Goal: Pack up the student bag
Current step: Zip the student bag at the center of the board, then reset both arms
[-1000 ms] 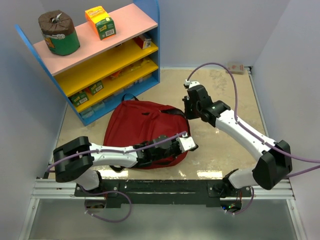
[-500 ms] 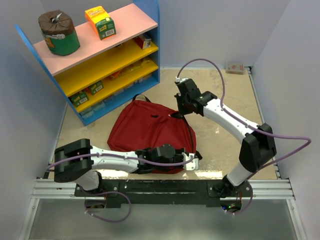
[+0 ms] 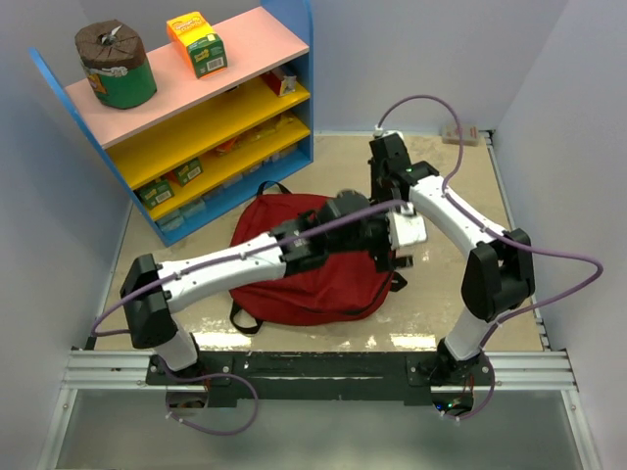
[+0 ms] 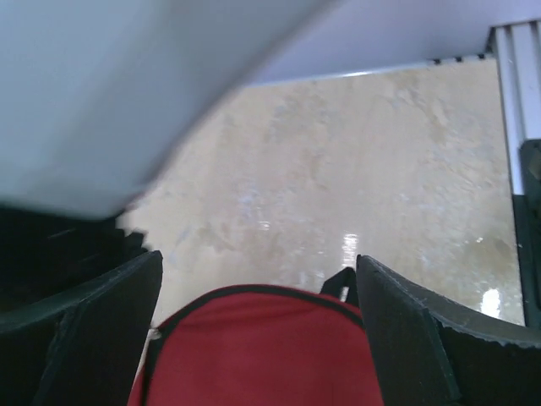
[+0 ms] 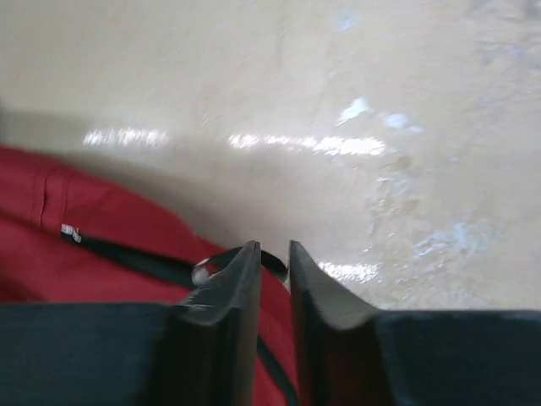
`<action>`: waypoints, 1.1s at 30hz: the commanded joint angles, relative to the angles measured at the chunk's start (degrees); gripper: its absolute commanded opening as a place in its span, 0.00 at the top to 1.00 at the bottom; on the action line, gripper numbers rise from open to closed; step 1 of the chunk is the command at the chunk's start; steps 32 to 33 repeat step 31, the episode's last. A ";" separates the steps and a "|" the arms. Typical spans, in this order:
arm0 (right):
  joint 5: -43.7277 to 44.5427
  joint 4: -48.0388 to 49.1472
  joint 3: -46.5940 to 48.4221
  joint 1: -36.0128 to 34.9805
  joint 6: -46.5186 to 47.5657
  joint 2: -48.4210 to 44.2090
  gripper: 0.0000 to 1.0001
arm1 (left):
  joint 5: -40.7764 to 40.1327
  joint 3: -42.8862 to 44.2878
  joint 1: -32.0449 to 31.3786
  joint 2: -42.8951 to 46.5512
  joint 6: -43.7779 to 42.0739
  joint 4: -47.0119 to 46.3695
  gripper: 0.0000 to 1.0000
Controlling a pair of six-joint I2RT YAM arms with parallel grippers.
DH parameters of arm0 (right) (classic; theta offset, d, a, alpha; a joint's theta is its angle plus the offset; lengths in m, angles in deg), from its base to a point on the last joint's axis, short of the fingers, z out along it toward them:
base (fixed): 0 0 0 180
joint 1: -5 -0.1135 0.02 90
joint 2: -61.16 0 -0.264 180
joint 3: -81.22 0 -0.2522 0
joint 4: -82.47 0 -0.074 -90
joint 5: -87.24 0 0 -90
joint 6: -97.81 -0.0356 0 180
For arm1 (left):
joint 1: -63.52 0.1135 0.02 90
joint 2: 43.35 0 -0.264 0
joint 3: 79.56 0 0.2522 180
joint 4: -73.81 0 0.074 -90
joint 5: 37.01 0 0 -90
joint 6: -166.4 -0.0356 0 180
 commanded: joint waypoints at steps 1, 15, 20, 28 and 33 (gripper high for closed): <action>8.08 2.19 5.71 3.09 0.06 0.77 0.61 | 6.36 8.57 3.70 3.57 1.27 15.05 0.00; -6.95 9.39 -8.15 3.09 -4.87 -13.28 0.09 | 15.94 6.33 33.05 10.68 4.51 28.87 0.00; -7.83 13.25 -15.01 3.09 -5.13 -19.42 0.06 | 13.66 -2.91 41.67 14.03 5.48 27.19 0.00; -8.71 20.03 -24.24 3.09 -5.13 -28.58 0.01 | 14.45 -14.61 49.31 17.81 4.87 25.00 0.00; -8.19 19.59 -24.60 3.00 -4.69 -30.25 0.01 | 12.95 -19.36 50.72 19.57 4.08 22.63 0.00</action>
